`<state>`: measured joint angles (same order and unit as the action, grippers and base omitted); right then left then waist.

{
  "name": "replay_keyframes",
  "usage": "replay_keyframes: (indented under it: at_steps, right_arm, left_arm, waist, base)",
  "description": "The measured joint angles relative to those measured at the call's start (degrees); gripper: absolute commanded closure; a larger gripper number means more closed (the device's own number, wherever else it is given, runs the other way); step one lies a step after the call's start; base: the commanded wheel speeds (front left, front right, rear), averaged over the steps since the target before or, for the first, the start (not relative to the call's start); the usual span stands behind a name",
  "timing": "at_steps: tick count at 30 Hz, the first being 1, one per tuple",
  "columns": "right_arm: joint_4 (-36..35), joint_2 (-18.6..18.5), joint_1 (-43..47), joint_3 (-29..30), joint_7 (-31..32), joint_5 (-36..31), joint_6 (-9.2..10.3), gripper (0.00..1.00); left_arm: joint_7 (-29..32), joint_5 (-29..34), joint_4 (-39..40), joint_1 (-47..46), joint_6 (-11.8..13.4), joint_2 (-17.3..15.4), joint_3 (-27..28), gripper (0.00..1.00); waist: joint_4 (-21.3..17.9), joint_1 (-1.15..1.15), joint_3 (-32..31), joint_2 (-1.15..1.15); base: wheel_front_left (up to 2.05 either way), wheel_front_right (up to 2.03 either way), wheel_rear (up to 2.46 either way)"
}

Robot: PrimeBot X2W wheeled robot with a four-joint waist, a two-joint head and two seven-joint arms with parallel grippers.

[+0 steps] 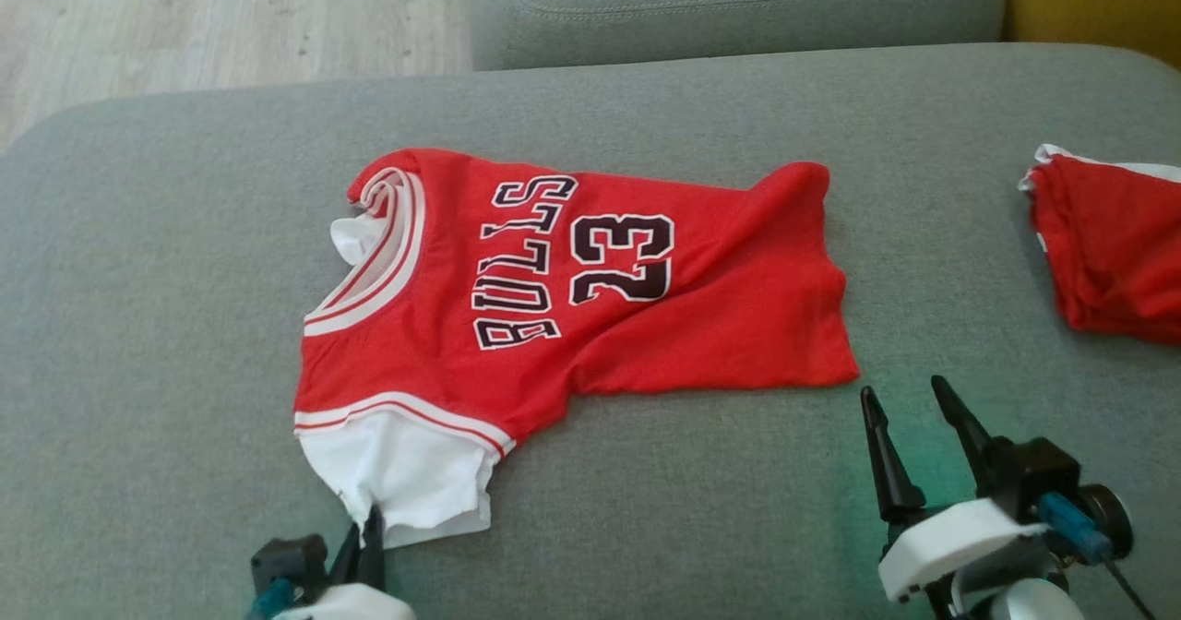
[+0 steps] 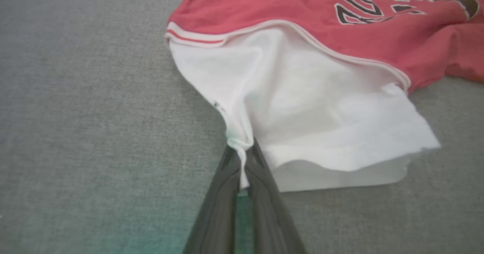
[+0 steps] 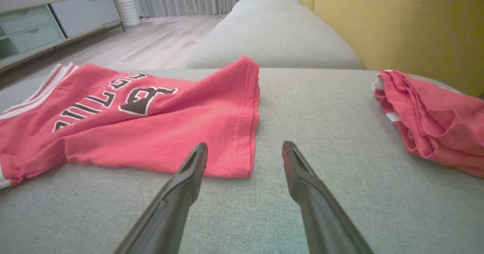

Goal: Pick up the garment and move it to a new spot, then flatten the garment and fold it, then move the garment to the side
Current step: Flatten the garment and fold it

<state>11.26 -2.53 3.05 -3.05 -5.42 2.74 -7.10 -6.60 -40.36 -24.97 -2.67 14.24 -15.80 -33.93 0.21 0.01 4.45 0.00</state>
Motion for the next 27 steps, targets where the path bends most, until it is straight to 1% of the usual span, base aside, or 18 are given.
replay_keyframes:
  at_steps: [5, 9, 15, 18, 19, 20, 21, 22, 23, 27]
  right_arm:
    - [5.5, 0.0, -2.5, 0.5, 0.5, -0.5, 0.00, 0.00]
    - [10.5, 0.0, -5.7, 2.1, 0.7, -1.4, 0.00, 0.00]
    - [18.1, 0.0, -11.2, 4.8, 2.2, -2.7, 0.00, 0.00]
    - [22.2, 0.0, -13.5, 5.2, 4.2, -2.8, 0.00, 0.00]
    - [23.3, 0.0, -14.0, 5.1, 4.8, -2.6, 0.00, 0.24]
    - [24.0, 0.0, -14.5, 5.1, 5.0, -2.2, -0.01, 0.54]
    - [24.6, -0.1, -15.0, 4.9, 5.0, -1.7, 0.00, 0.65]
    - [25.3, -0.1, -15.7, 4.7, 5.2, -1.0, 0.00, 0.91]
    - [25.8, -0.1, -16.2, 4.3, 5.3, -0.1, 0.00, 1.00]
    - [26.5, -0.1, -16.8, 2.1, 5.2, 3.9, 0.00, 1.00]
  left_arm:
    - [-1.5, 0.0, 0.4, -0.5, -0.2, 0.3, -0.8, 1.00]
    - [-2.6, 0.9, 2.9, -0.6, 0.0, 0.0, -0.8, 1.00]
    - [-2.8, 2.3, 8.3, -1.0, 1.9, -1.4, -0.8, 1.00]
    - [-2.8, 2.9, 10.6, -1.2, 2.5, -1.8, -0.8, 1.00]
    - [-2.8, 3.1, 11.2, -1.2, 2.9, -1.9, -0.8, 1.00]
    - [-2.7, 3.1, 11.8, -1.2, 3.0, -2.0, -0.8, 1.00]
    - [-2.7, 3.2, 12.5, -1.2, 3.2, -2.1, -0.8, 1.00]
    - [-2.7, 3.4, 13.0, -1.2, 3.5, -2.2, -0.8, 1.00]
    - [-2.7, 3.6, 13.5, -1.2, 3.5, -2.4, -0.8, 1.00]
    - [-2.5, 4.2, 15.9, -1.6, 4.1, -3.8, -0.8, 1.00]
  waist:
    - [1.4, 0.00, 0.3, 0.00]
    - [2.9, -0.01, 0.6, 0.00]
    - [5.2, -0.01, 2.0, 0.00]
    - [5.9, 0.00, 2.7, 0.00]
    - [6.1, -0.01, 2.9, 0.00]
    - [6.2, -0.01, 3.0, 0.00]
    - [6.2, -0.01, 3.1, 0.00]
    - [6.2, -0.01, 3.1, 0.00]
    - [6.1, -0.01, 3.1, 0.00]
    - [5.3, -0.01, 2.5, 0.00]
  base:
    - [0.00, 0.00, 0.00]
    - [0.00, 0.00, 0.00]
    - [0.00, 0.00, 0.00]
    - [0.00, 0.00, 0.00]
    - [0.00, 0.00, 0.00]
    - [0.00, 0.00, 0.00]
    - [0.00, 0.00, 0.00]
    - [0.00, 0.00, 0.00]
    - [0.00, 0.00, 0.00]
    - [0.00, 0.00, 0.00]
